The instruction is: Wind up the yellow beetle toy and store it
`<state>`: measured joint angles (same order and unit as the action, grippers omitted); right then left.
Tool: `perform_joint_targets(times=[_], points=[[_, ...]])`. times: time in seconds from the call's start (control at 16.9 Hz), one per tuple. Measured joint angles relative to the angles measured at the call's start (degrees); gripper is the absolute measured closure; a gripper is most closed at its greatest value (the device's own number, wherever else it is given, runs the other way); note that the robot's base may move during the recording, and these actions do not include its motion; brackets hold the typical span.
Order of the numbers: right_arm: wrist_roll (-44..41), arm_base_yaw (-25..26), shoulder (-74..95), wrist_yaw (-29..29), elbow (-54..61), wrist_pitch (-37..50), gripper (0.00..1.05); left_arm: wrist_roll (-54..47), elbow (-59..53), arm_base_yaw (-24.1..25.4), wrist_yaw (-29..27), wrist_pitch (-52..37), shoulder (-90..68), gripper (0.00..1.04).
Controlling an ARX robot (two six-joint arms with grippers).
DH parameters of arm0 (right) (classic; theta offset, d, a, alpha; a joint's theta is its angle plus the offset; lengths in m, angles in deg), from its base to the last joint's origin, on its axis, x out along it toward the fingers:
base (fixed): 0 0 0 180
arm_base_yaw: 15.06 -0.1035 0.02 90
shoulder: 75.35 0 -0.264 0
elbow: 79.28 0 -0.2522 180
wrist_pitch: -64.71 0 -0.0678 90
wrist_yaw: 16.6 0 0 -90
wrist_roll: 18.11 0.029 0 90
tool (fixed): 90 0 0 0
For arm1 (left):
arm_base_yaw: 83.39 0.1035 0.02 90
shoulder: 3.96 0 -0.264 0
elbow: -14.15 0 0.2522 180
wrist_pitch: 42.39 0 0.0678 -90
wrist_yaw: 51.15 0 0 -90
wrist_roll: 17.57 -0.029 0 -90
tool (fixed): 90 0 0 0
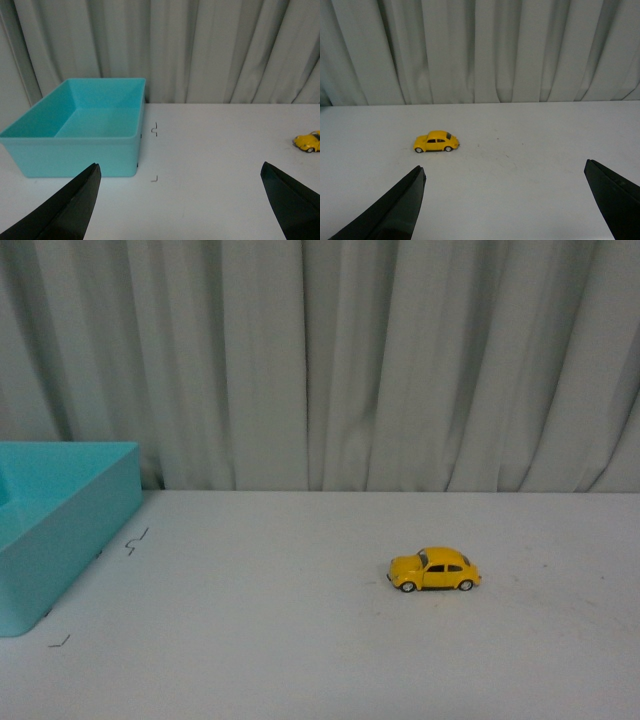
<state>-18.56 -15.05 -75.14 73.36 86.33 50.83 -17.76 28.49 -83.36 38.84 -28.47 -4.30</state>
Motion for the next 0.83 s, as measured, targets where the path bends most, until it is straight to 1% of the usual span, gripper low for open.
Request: perform_joint_targets(times=[0.83], points=[[0.0,0.0,0.0,0.0,0.0,0.0,0.07,0.0,0.0,0.0,0.0,-0.1,0.0,0.07]])
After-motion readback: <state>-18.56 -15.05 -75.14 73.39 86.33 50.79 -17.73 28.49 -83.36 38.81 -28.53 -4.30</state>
